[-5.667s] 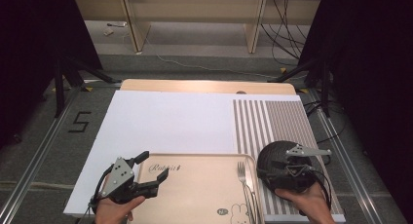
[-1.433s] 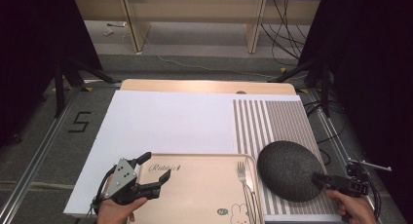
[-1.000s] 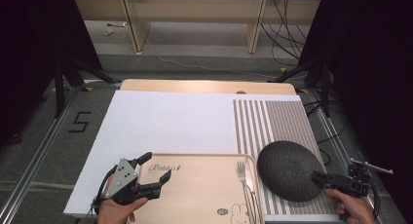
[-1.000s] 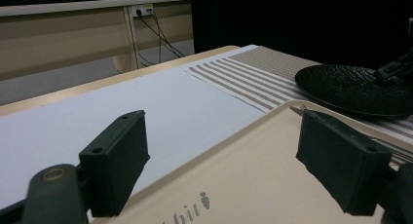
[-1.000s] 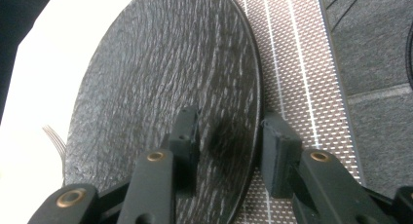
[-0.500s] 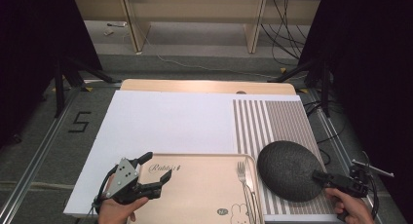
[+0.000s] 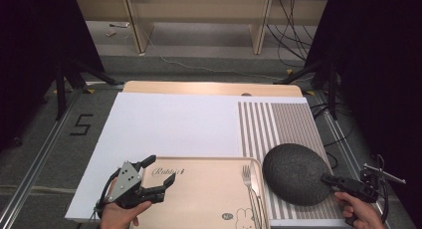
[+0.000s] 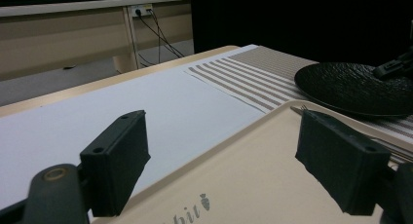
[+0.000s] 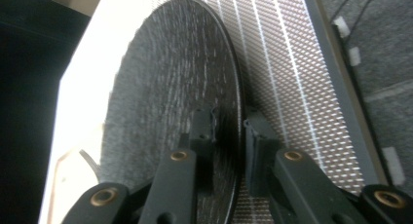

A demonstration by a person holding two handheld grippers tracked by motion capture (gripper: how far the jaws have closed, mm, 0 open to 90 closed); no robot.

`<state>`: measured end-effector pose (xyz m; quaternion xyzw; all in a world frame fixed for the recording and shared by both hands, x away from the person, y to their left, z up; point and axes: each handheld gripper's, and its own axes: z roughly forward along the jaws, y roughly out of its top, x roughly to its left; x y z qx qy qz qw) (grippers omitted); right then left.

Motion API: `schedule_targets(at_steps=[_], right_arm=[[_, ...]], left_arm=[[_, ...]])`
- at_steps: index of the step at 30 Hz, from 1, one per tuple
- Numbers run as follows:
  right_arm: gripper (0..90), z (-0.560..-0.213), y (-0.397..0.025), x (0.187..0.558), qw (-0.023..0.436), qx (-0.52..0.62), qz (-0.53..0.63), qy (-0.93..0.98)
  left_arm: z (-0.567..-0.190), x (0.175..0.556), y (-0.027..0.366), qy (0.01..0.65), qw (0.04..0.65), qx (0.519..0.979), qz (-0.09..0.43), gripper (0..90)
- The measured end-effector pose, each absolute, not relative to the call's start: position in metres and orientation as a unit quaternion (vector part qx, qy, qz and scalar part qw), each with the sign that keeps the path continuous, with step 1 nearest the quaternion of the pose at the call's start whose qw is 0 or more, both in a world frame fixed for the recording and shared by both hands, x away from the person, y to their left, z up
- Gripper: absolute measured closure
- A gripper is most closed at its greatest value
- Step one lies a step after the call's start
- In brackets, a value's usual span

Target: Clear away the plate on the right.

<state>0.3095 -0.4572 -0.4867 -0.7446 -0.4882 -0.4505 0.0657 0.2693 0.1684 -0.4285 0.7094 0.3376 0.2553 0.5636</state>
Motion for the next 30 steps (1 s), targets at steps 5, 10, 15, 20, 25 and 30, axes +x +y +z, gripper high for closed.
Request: schedule_targets(at_steps=[5, 10, 15, 20, 25, 30], right_arm=[[82.3, -0.481, -0.457, 0.309, 0.070, -0.738, -0.470, -0.480], [85.4, -0.482, -0.460, 0.308, 0.082, -0.737, -0.486, -0.463], [87.2, -0.473, -0.458, 0.308, 0.074, -0.729, -0.496, -0.466], [87.5, -0.473, -0.458, 0.308, 0.072, -0.730, -0.498, -0.462], [87.2, -0.472, -0.458, 0.308, 0.073, -0.727, -0.504, -0.462], [87.0, -0.469, -0.456, 0.308, 0.072, -0.726, -0.506, -0.460]], left_arm=[[-0.429, 0.269, 0.168, 0.337, 0.563, 0.710, 0.255, 18.7], [-0.428, 0.269, 0.169, 0.338, 0.564, 0.709, 0.256, 18.7], [-0.428, 0.269, 0.169, 0.338, 0.564, 0.709, 0.257, 18.7], [-0.428, 0.269, 0.169, 0.338, 0.564, 0.708, 0.257, 18.7], [-0.428, 0.269, 0.169, 0.338, 0.564, 0.708, 0.258, 18.7], [-0.428, 0.269, 0.169, 0.338, 0.564, 0.708, 0.258, 18.7]])
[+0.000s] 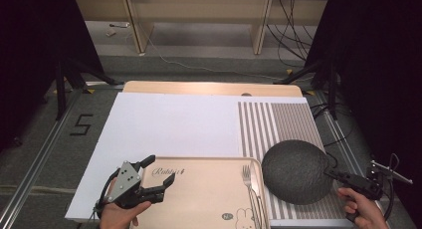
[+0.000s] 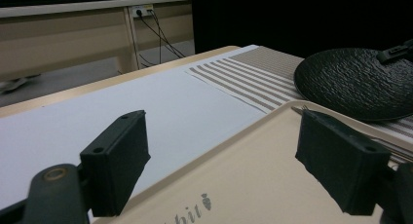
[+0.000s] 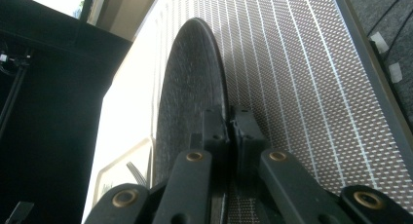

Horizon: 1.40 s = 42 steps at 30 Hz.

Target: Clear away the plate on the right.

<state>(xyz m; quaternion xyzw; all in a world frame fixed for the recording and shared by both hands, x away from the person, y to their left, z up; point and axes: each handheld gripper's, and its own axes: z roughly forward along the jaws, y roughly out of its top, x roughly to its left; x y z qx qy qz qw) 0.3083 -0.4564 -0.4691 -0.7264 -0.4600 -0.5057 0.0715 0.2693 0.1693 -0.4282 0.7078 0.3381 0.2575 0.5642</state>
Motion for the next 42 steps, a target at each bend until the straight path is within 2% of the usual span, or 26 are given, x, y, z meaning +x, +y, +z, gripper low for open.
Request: schedule_targets(at_steps=[26, 42], right_arm=[[85.1, -0.456, -0.457, 0.305, 0.045, -0.723, -0.536, -0.433], [85.2, -0.445, -0.439, 0.309, 0.067, -0.707, -0.562, -0.424]], left_arm=[[-0.428, 0.269, 0.170, 0.339, 0.564, 0.707, 0.260, 18.6], [-0.428, 0.269, 0.171, 0.340, 0.564, 0.706, 0.260, 18.6]])
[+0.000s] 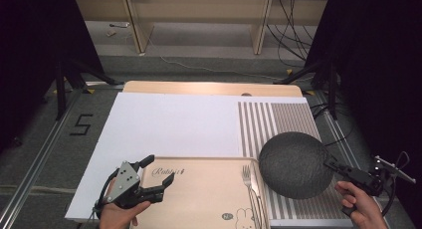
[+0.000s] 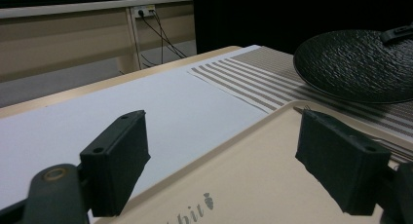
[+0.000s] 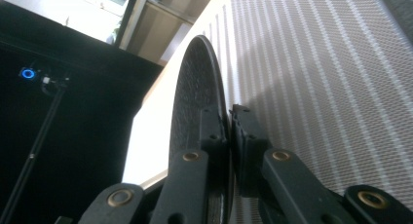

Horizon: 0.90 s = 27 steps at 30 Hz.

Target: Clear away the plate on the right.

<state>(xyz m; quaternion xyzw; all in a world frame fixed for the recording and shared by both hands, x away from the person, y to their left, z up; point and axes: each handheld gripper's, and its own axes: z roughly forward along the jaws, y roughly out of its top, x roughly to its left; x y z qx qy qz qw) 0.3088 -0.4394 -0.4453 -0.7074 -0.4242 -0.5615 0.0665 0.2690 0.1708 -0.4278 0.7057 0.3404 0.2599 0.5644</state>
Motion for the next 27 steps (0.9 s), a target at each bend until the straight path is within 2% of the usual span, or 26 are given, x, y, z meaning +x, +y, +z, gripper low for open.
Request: schedule_targets(at_steps=[11, 27], right_arm=[[85.1, -0.436, -0.399, 0.316, 0.099, -0.679, -0.562, -0.462], [85.1, -0.440, -0.327, 0.328, 0.160, -0.632, -0.536, -0.537]], left_arm=[[-0.427, 0.268, 0.172, 0.342, 0.565, 0.703, 0.263, 18.6], [-0.427, 0.268, 0.173, 0.344, 0.566, 0.701, 0.265, 18.6]])
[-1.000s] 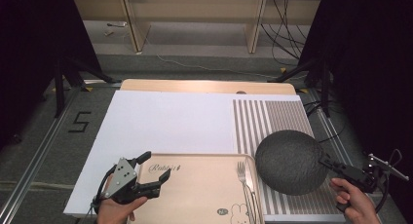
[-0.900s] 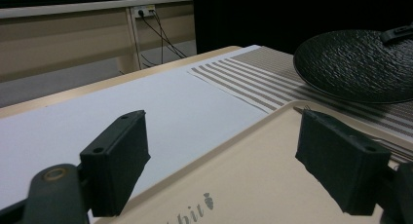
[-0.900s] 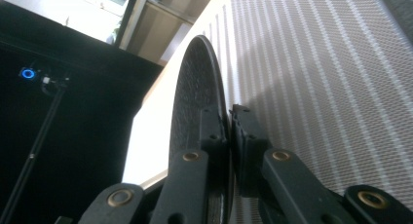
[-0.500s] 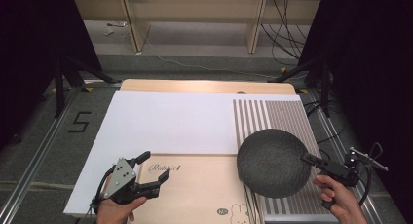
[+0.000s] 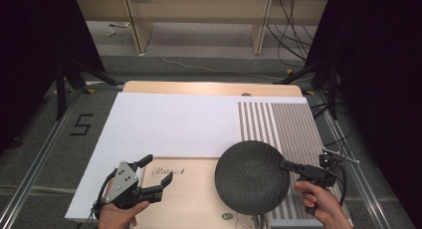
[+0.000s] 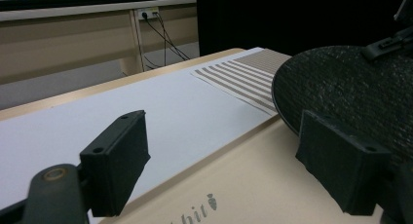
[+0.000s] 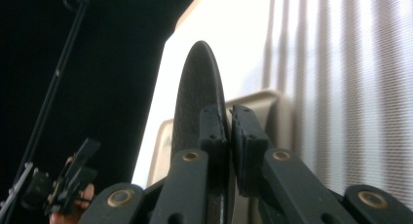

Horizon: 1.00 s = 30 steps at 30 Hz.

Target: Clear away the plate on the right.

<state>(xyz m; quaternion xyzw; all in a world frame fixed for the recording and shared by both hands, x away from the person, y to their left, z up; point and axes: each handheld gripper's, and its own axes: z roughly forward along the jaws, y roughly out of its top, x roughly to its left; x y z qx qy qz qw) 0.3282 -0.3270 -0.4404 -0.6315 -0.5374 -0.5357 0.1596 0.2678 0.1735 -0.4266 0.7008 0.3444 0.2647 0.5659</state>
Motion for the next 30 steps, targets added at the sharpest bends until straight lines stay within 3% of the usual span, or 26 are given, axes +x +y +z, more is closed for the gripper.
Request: schedule_targets(at_steps=[14, 30], right_arm=[[85.1, -0.441, -0.259, 0.329, 0.210, -0.570, -0.514, -0.606], [84.3, -0.451, -0.217, 0.335, 0.210, -0.564, -0.489, -0.632]], left_arm=[[-0.427, 0.267, 0.175, 0.342, 0.565, 0.703, 0.265, 18.6], [-0.427, 0.267, 0.176, 0.346, 0.566, 0.700, 0.264, 18.4]])
